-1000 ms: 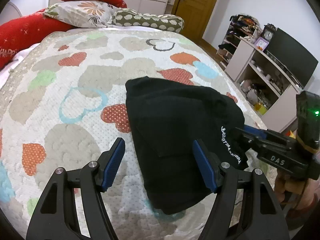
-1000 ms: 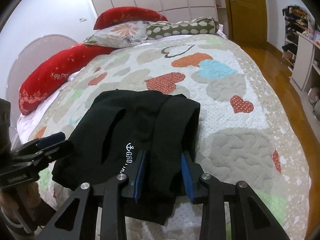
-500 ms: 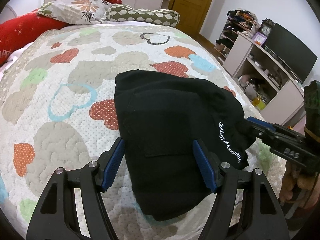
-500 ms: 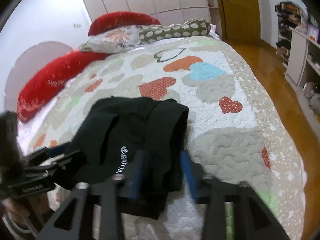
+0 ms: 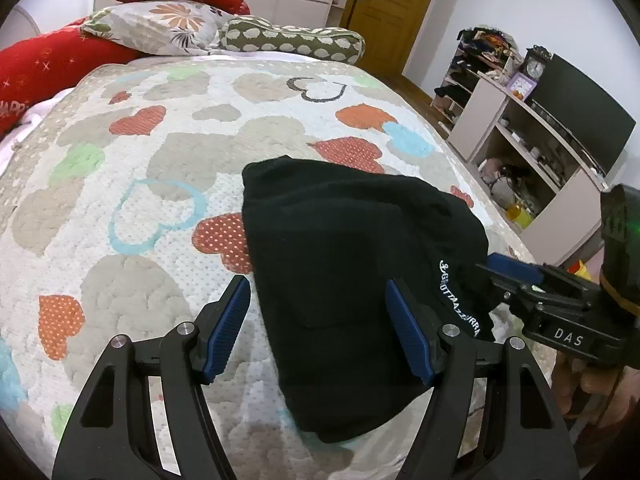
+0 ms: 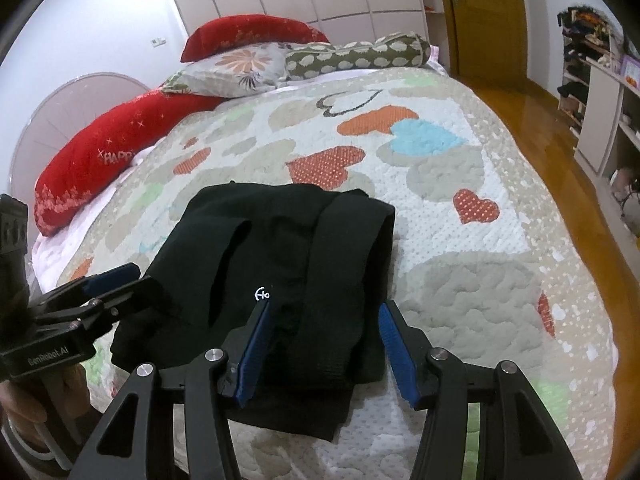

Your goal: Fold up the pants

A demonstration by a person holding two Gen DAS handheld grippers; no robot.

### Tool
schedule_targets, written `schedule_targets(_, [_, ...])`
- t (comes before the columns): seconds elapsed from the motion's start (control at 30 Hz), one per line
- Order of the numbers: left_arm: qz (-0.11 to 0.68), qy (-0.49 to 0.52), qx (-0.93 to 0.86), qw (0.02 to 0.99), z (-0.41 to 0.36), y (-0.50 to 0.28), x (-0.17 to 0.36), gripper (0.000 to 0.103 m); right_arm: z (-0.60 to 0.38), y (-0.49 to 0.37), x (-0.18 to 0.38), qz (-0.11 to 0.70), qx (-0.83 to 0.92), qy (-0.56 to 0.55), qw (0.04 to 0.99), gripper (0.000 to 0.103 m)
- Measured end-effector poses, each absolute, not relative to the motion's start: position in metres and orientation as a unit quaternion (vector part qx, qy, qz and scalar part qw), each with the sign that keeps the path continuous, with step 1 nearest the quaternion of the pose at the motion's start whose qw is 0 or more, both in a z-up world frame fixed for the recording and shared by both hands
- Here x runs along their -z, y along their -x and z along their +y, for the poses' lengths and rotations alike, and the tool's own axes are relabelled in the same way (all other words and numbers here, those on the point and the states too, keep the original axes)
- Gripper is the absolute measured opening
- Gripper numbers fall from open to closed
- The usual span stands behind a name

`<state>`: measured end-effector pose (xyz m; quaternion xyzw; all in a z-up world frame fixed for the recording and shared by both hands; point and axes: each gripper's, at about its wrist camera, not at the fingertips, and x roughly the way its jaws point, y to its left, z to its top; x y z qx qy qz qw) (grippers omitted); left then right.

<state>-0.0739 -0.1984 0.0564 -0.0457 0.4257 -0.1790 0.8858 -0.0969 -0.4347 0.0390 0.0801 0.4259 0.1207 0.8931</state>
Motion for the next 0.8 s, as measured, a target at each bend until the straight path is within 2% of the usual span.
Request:
schedule_targets(0.67, [0.447, 0.086, 0.195, 0.869, -0.183, 0.062, -0.049, 0.07, -0.448, 0.086, -0.027, 0.443, -0.117, -0.106, 0.883, 0.059])
schedule_targets(0.8, [0.454, 0.107, 0.205, 0.86, -0.175, 0.059, -0.046, 0.07, -0.45, 0.082, -0.023, 0.448, -0.119, -0.118, 0.878, 0.064])
